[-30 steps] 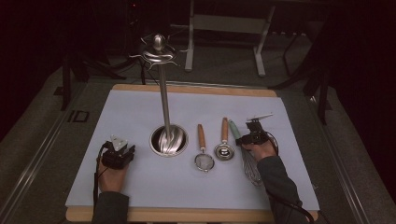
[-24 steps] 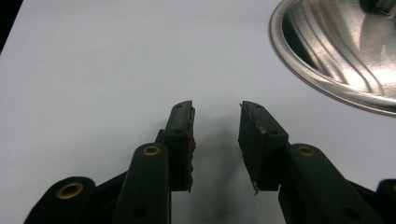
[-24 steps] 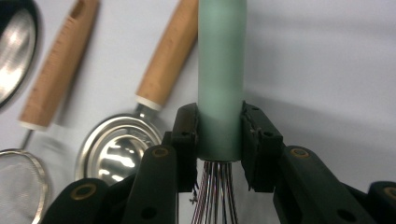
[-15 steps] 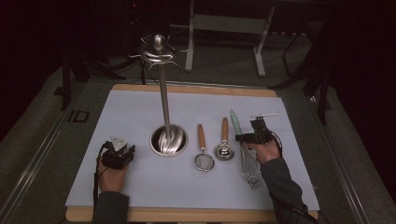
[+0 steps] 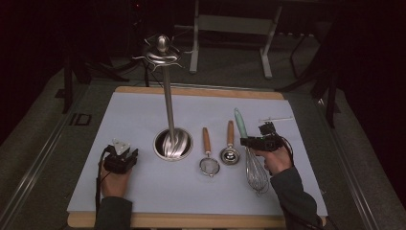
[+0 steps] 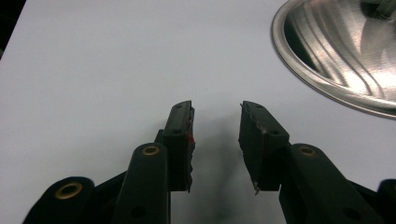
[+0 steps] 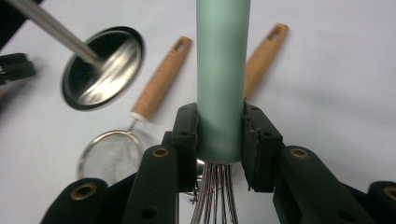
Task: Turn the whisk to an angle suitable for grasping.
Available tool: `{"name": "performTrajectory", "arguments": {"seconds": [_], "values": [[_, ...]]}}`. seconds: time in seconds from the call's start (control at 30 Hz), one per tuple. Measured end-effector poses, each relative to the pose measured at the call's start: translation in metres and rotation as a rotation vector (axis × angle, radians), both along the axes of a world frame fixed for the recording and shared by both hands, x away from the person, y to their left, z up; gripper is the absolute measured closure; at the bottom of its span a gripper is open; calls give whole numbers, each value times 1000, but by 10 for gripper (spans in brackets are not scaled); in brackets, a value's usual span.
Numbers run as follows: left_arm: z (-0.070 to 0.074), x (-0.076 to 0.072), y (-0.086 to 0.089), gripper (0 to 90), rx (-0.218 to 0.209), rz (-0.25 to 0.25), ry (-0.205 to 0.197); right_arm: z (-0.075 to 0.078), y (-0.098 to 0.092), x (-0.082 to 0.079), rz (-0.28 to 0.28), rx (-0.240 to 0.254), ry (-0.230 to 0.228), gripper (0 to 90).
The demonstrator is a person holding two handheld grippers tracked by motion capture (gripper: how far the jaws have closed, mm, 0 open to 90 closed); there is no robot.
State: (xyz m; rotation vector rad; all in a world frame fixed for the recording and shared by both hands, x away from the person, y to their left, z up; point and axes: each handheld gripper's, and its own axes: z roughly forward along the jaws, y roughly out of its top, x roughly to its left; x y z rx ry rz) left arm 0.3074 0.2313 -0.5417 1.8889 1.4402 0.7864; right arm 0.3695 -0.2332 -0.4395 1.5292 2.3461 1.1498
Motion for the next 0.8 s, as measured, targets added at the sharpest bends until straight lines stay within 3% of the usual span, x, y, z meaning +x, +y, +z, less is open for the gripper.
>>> {"name": "performTrajectory", "arguments": {"seconds": [0.53, 0.8], "values": [[0, 0, 1, 646, -10, 3, -3, 31, 23, -30, 100, 26, -124, 695], [0, 0, 1, 647, -11, 3, -3, 38, 32, -35, 127, 29, -147, 695]]}}
